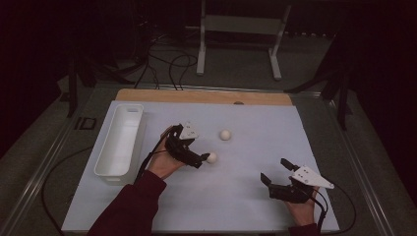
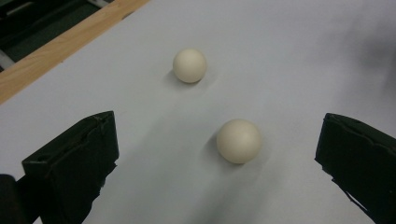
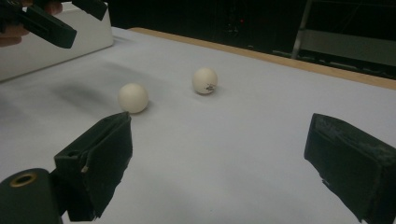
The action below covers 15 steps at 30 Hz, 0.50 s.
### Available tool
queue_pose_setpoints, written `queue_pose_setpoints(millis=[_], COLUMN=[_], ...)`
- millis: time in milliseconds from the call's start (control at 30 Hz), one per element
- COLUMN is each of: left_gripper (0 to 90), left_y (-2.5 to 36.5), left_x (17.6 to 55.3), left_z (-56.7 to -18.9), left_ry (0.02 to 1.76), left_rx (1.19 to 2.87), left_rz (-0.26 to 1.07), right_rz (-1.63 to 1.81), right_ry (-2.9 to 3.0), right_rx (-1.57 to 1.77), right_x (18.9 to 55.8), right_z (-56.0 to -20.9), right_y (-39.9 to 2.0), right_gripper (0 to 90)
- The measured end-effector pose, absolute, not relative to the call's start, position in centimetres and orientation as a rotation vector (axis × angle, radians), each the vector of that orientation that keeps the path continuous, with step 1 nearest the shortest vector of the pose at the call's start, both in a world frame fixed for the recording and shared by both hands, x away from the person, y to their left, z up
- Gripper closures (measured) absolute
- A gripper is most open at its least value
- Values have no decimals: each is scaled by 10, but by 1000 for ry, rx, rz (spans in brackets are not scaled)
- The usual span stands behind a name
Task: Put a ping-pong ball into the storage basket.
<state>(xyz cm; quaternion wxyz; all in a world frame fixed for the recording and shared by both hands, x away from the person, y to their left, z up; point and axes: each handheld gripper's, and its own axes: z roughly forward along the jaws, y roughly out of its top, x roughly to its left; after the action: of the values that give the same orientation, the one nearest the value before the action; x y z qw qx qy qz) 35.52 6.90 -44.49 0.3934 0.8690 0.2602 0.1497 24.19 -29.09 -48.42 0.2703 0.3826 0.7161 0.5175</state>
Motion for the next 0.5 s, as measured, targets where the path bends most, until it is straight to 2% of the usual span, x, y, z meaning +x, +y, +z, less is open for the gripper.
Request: queue_pose_setpoints(millis=[500], left_gripper=[0], left_y=[64], left_x=[361], left_z=[-454], left_ry=[670], left_rx=[2226], left_rz=[359], right_rz=[1395], right_ry=[1932], right_rx=[1027], right_x=[242], right_z=[-484], right_y=[-291], right_gripper=[76])
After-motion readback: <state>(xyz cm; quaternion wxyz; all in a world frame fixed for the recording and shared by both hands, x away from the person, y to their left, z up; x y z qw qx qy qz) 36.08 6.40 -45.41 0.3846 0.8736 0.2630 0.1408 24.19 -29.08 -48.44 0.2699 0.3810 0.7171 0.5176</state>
